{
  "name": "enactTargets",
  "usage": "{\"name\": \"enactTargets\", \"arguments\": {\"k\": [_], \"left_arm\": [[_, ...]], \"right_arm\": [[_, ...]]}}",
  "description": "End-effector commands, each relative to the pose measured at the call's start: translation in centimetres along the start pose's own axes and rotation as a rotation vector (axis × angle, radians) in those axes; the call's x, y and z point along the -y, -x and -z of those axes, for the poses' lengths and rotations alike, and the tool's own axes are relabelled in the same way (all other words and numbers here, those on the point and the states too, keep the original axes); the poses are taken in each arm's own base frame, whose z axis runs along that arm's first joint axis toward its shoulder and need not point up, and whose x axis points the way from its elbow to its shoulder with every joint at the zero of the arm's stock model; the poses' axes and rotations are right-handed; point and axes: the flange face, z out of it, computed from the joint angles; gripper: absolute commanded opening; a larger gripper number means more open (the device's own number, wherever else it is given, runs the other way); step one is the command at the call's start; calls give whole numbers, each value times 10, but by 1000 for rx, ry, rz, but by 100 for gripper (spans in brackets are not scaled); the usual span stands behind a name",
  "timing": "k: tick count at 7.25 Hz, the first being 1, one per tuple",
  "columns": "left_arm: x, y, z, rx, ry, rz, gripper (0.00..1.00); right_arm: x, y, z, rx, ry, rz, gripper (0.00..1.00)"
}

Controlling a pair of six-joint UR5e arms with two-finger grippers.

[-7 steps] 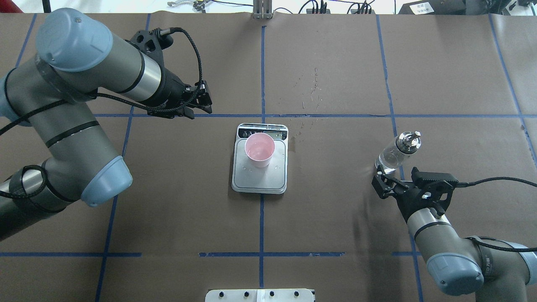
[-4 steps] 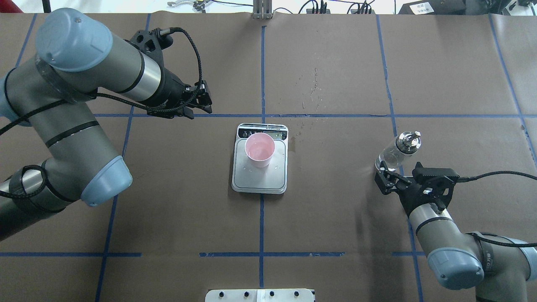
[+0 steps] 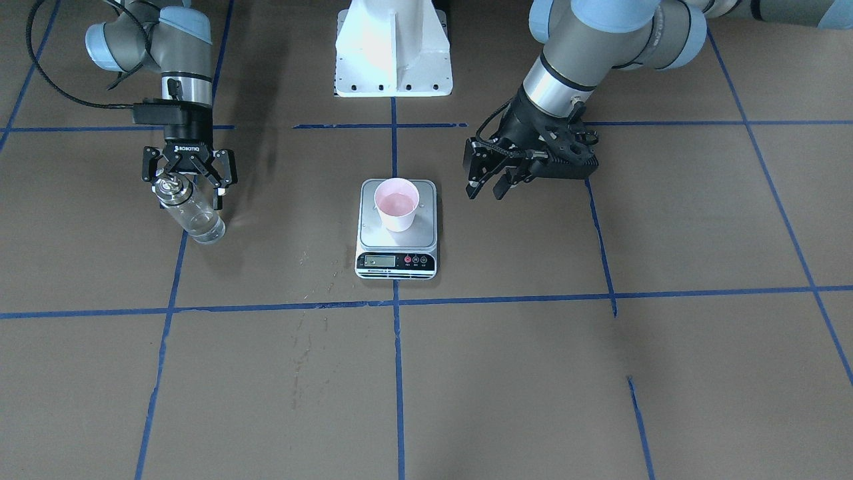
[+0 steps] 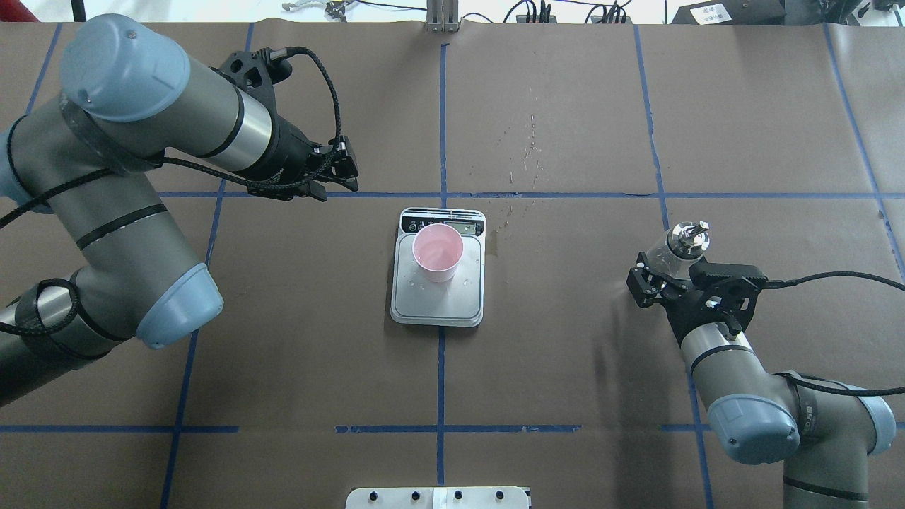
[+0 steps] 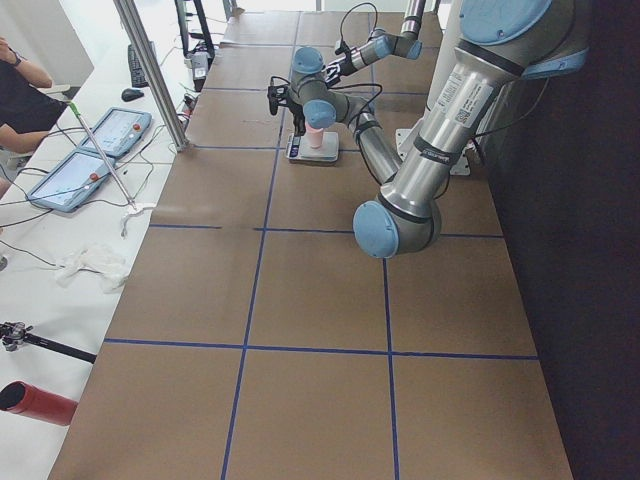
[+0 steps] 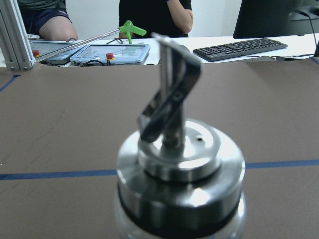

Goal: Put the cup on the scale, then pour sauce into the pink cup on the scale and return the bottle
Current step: 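Grasp the glass bottle's neck with the right gripper and lift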

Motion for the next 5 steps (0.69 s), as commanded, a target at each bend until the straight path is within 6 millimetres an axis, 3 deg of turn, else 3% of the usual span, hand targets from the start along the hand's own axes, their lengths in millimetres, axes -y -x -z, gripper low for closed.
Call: {"name": "enactTargets", "arguments": {"k": [1, 3, 5], "left_arm": [[1, 0, 1, 0, -1, 0, 53], [0, 0, 1, -2, -1, 0, 53], [-1, -1, 3, -4, -2, -2, 53]], "right_arm": [[0, -3, -6, -12, -7, 25, 99], [2, 6, -8, -5, -10, 13, 99], [-3, 2, -13, -17, -9, 23, 99]]}}
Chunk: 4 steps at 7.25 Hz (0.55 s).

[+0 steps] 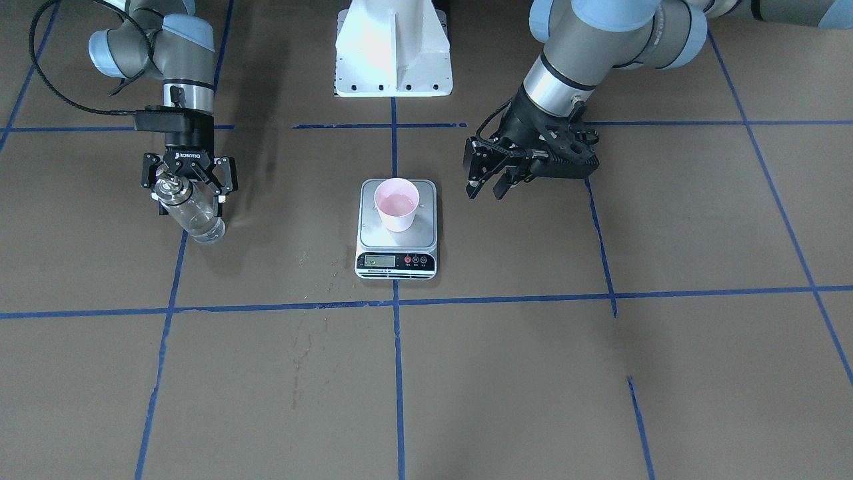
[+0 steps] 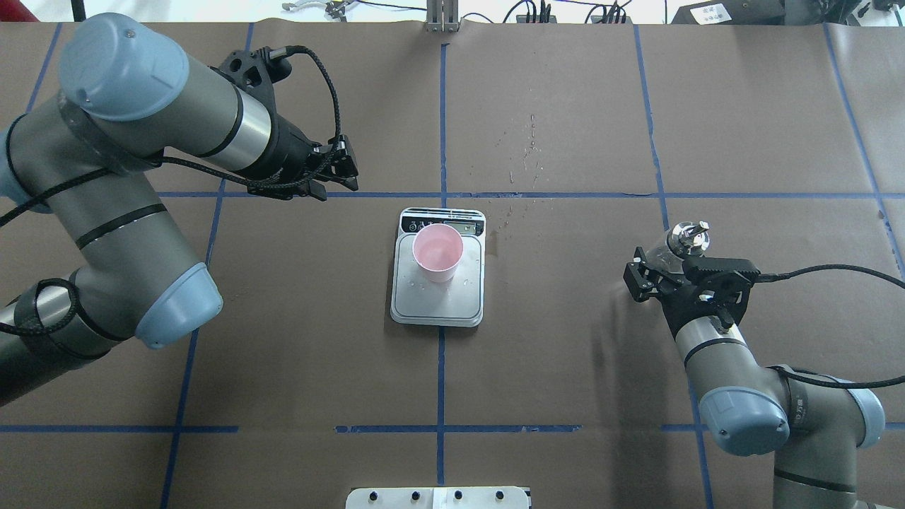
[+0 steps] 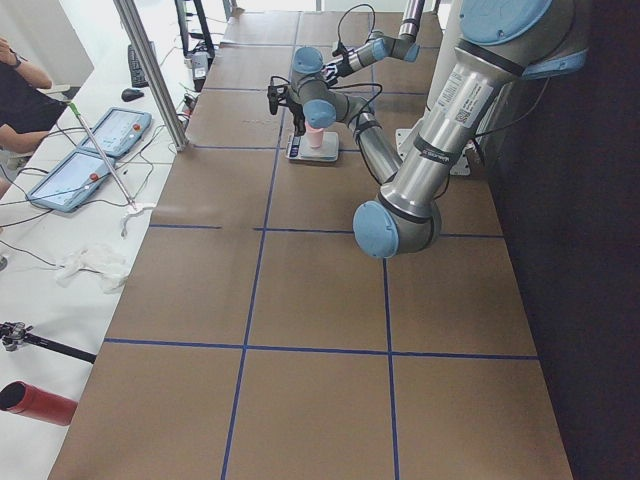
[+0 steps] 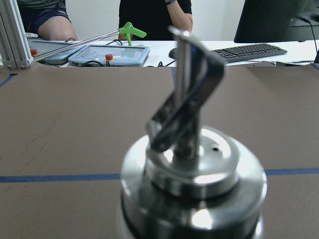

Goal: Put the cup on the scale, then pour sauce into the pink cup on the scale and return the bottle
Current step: 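Grasp the glass bottle's neck with the right gripper and lift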

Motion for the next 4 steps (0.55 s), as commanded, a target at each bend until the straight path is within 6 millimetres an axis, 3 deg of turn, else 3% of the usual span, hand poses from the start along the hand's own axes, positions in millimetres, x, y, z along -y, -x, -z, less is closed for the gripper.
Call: {"name": "enactTargets", "arguments": {"k": [1, 2, 3, 4], "left_arm": [[-2, -2, 4, -7, -1, -1, 54], [-3, -2, 7, -10, -3, -1, 54], [-4, -3, 10, -15, -4, -3, 54], [-6, -5, 13, -21, -4, -5, 54]], "right_arm": [[-4, -4, -6, -13, -2, 9, 99], [-4, -4, -7, -15, -2, 9, 95], [-9, -7, -10, -21, 0, 13, 78], [-12, -9, -12, -17, -2, 8, 26]]}}
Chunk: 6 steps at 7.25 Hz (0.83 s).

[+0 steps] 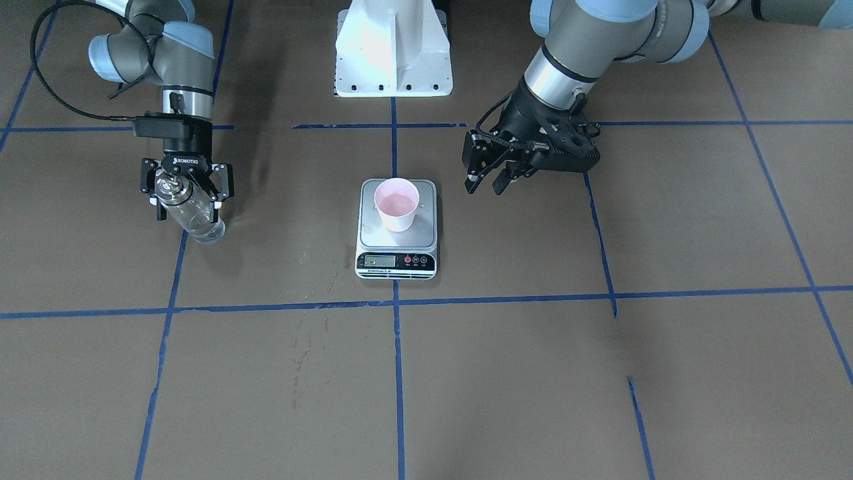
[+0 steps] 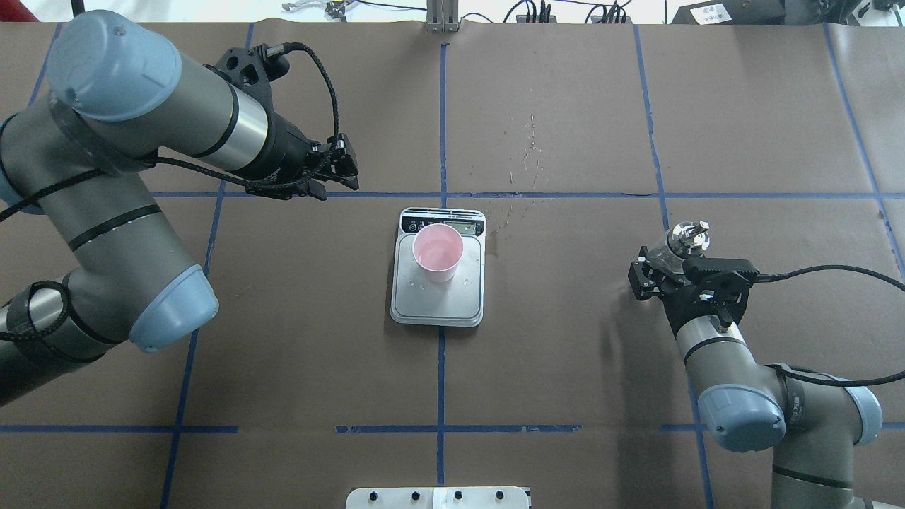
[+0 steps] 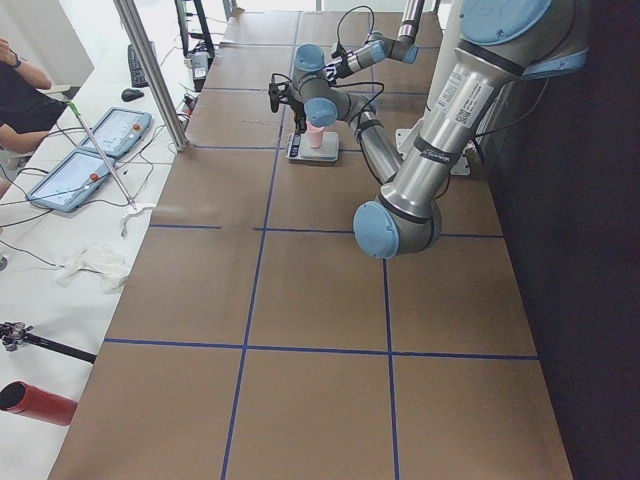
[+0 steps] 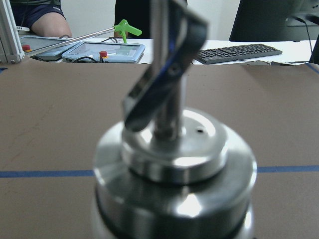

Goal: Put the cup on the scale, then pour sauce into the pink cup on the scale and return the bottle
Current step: 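Grasp the glass bottle's neck with the right gripper and lift, then carry the bottle with the right gripper over the pink cup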

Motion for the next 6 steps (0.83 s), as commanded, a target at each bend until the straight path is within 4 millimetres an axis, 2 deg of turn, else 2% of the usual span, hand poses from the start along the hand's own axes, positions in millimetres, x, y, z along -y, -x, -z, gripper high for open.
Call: {"name": "enactTargets", "arguments": {"k": [1, 2, 3, 4, 5, 6], "left_arm": [[-2, -3, 8, -12, -2, -3, 54], [-4, -4, 10, -15, -3, -4, 54], [-4, -3, 10, -15, -3, -4, 54], [-4, -4, 11, -16, -2, -5, 54], [-6, -6, 16, -26, -3, -9, 54], [-8, -5, 25, -37, -8, -13, 54]], "right_arm": [[0, 3, 0, 32, -4, 6, 0], [27, 39, 5, 72, -38, 43, 0], [50, 50, 12, 84, -62, 79, 0], [59, 58, 10, 70, -74, 106, 0], [68, 85, 10, 36, -98, 202, 0], [75, 118, 10, -25, -79, 371, 0]]}}
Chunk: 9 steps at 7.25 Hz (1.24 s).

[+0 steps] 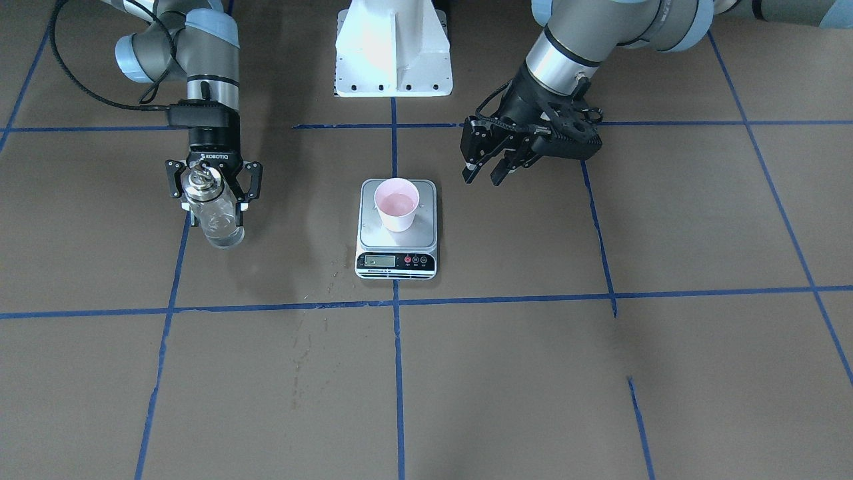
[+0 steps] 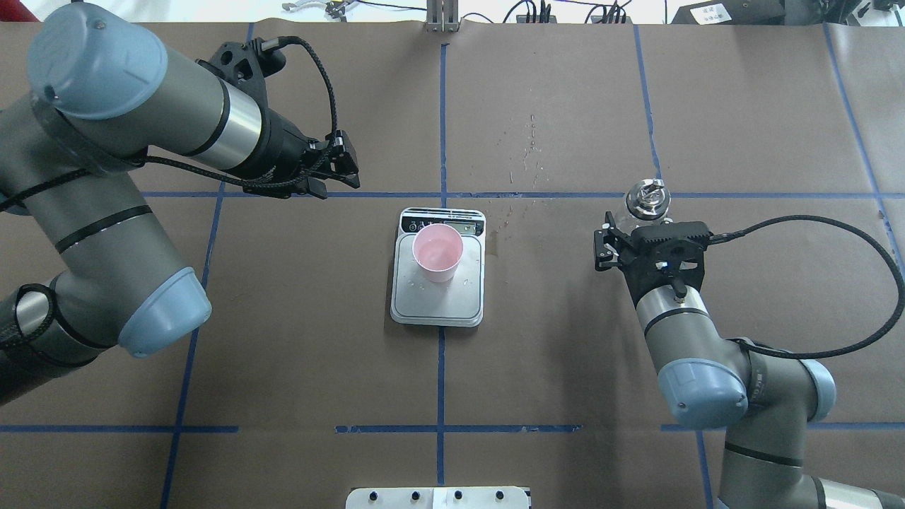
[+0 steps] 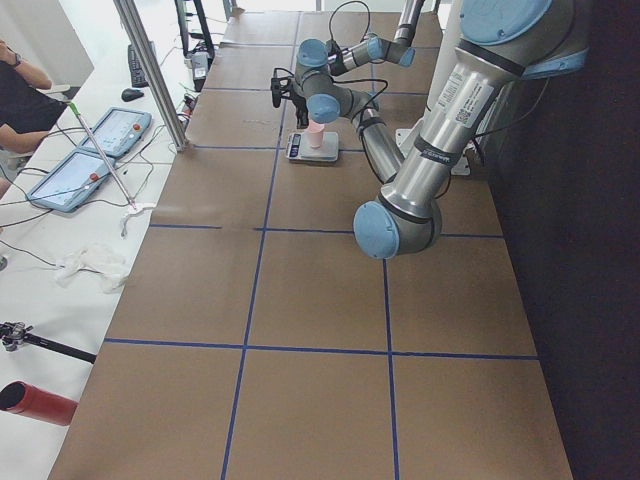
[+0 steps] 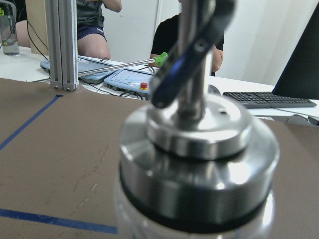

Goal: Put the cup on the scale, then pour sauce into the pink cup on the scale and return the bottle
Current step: 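Carry the bottle with the right gripper over the pink cup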

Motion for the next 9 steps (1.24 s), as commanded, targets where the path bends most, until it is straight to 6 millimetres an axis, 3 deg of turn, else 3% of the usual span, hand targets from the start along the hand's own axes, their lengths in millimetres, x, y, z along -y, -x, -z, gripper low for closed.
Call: {"name": "enactTargets", "arguments": {"k": [1, 2, 3, 4, 5, 6, 7, 8, 9], "left_arm": [[-7, 12, 21, -19, -10, -15, 53], [-3, 21, 36, -25, -28, -11, 53], [0, 22, 39, -26, -34, -9, 53], [0, 25, 39, -22, -33, -6, 52], [1, 26, 39, -20, -36, -5, 52], [6, 29, 43, -18, -45, 1, 52], [3, 60, 49, 6, -50, -19, 50], [4, 78, 61, 20, -64, -65, 50], [8, 83, 64, 27, -73, -69, 50]], "right_arm": [[32, 58, 0, -78, 37, 245, 0], [24, 60, -3, -142, 81, 388, 0], [48, 86, 2, -181, 106, 474, 0], [59, 102, 4, -243, 143, 562, 0], [67, 110, 7, -261, 155, 595, 0], [60, 110, 5, -268, 176, 717, 0], [71, 121, 11, -261, 151, 791, 0], [55, 135, 17, -275, 99, 844, 0], [40, 147, 20, -291, 51, 896, 0]]}}
